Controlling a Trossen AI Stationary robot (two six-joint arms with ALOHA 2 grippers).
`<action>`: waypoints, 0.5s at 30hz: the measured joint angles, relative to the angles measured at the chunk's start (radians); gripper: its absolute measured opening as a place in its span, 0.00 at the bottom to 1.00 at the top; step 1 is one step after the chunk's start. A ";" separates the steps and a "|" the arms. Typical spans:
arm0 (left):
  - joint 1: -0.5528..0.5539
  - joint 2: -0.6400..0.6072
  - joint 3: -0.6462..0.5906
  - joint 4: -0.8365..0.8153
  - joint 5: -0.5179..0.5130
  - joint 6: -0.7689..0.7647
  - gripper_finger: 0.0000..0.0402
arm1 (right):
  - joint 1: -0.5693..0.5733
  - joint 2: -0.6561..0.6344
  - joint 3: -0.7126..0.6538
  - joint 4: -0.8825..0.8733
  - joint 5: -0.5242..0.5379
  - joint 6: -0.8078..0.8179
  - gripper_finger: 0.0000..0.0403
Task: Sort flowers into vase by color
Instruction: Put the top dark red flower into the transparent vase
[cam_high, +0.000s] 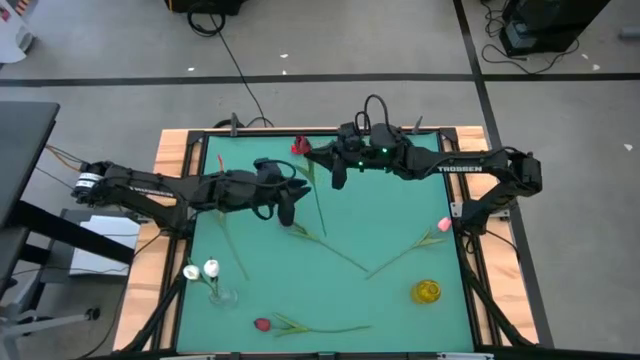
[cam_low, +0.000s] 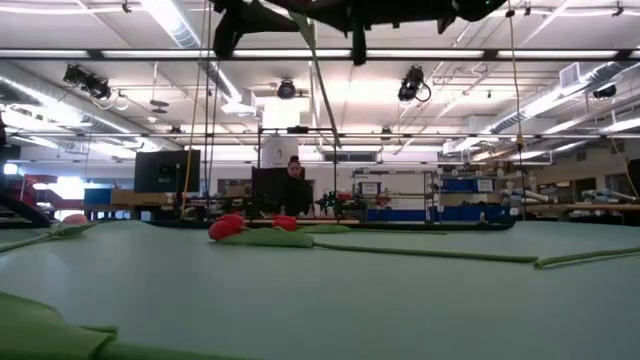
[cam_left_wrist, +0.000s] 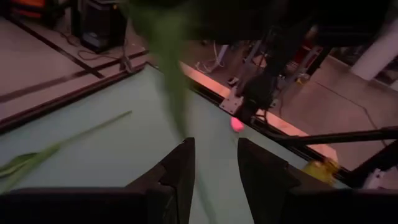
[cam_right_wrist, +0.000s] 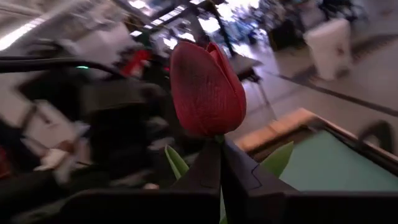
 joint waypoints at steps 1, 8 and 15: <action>0.007 0.001 0.000 0.003 0.000 0.010 0.31 | 0.006 0.000 0.000 0.023 -0.005 -0.006 0.01; 0.045 0.001 0.000 0.021 0.002 0.032 0.31 | 0.016 0.000 0.000 0.117 -0.027 -0.005 0.01; 0.048 0.001 0.000 0.066 0.047 0.125 0.31 | 0.018 0.000 0.000 0.137 -0.024 -0.003 0.01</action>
